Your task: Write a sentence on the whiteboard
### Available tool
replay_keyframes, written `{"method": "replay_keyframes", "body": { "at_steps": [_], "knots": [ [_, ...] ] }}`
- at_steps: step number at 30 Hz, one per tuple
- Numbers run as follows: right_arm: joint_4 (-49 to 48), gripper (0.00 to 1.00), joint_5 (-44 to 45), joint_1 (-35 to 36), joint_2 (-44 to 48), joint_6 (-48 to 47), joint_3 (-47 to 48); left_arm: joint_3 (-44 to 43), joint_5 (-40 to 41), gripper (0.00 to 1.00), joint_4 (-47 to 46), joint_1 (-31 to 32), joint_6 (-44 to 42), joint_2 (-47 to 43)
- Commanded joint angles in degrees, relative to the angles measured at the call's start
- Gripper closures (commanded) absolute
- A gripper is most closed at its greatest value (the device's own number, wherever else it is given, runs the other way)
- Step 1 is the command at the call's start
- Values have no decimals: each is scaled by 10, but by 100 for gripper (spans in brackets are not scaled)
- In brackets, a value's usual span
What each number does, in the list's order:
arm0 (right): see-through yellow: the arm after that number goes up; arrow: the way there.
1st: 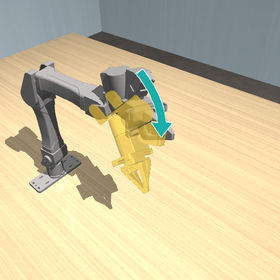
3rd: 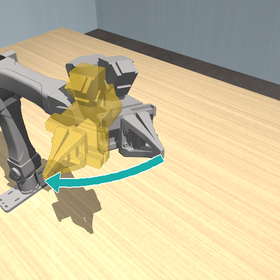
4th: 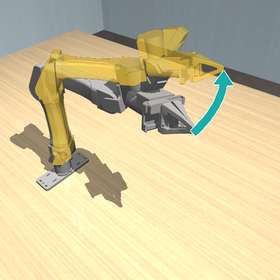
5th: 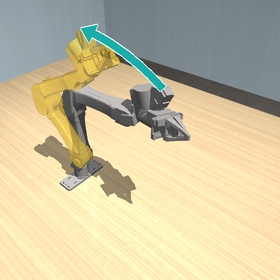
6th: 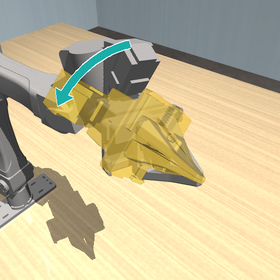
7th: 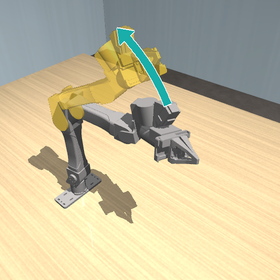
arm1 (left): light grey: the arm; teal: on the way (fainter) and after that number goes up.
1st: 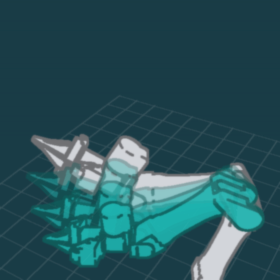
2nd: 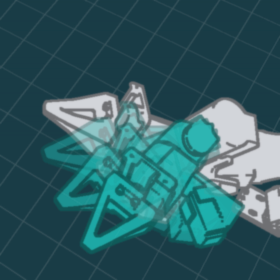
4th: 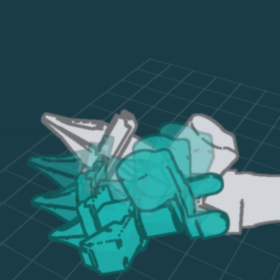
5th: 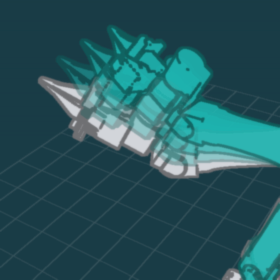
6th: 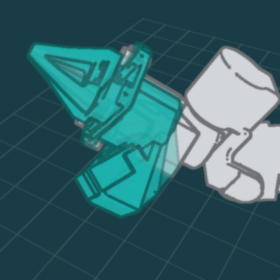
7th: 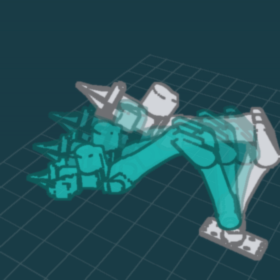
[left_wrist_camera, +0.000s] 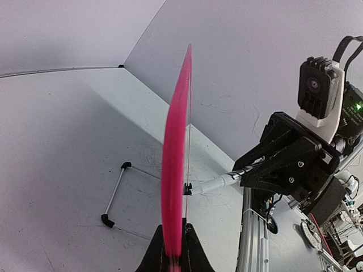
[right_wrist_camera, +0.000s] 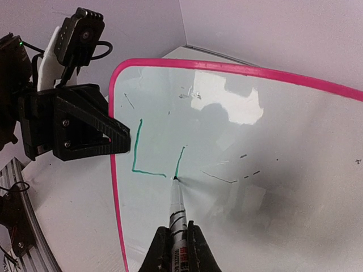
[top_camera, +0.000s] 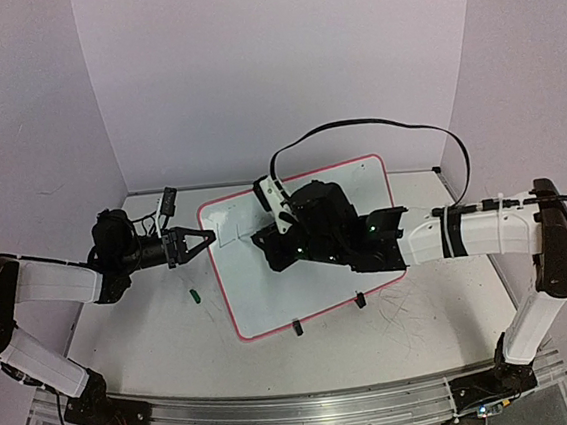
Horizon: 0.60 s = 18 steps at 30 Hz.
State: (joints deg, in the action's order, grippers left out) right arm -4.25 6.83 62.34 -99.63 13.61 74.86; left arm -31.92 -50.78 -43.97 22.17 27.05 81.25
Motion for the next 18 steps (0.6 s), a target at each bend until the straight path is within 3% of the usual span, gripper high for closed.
{"method": "replay_keyframes", "body": {
  "at_steps": [1, 18],
  "knots": [
    [14, 100, 36, -2, 15, 9, -11, -17, -4, 100, 16, 6, -38, -10],
    [-4, 100, 93, -4, 26, 12, -8, -20, -10, 100, 19, 7, -42, -6]
  ]
}}
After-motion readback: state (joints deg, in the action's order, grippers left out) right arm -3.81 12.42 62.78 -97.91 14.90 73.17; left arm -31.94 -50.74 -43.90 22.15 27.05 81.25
